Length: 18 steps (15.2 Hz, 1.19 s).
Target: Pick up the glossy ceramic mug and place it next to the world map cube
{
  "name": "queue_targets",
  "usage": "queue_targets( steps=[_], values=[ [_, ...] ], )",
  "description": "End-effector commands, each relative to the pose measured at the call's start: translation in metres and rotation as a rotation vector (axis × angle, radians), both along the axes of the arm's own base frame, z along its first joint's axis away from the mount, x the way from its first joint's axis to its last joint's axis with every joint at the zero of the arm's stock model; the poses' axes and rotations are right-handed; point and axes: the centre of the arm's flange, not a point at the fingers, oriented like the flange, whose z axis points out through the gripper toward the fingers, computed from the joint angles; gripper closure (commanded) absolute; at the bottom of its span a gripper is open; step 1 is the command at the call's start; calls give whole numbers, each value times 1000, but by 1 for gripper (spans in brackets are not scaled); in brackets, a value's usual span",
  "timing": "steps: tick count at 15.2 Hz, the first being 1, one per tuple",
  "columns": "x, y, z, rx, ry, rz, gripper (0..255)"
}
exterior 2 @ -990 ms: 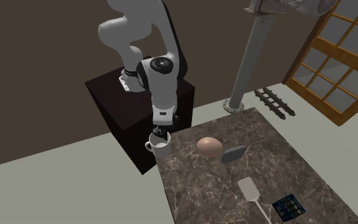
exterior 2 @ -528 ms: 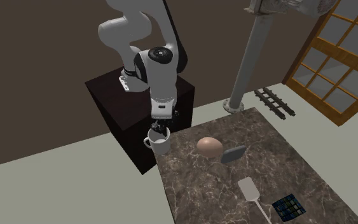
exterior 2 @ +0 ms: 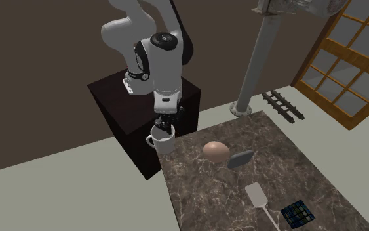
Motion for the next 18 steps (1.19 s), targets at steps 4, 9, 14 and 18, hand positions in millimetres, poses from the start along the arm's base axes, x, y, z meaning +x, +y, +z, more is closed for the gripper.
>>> queue_targets(
  steps=[4, 9, 14, 18],
  values=[
    [1, 0, 26, 0, 0, 0, 255],
    [1, 0, 53, 0, 0, 0, 255],
    [1, 0, 79, 0, 0, 0, 255],
    [1, 0, 99, 0, 0, 0, 255]
  ],
)
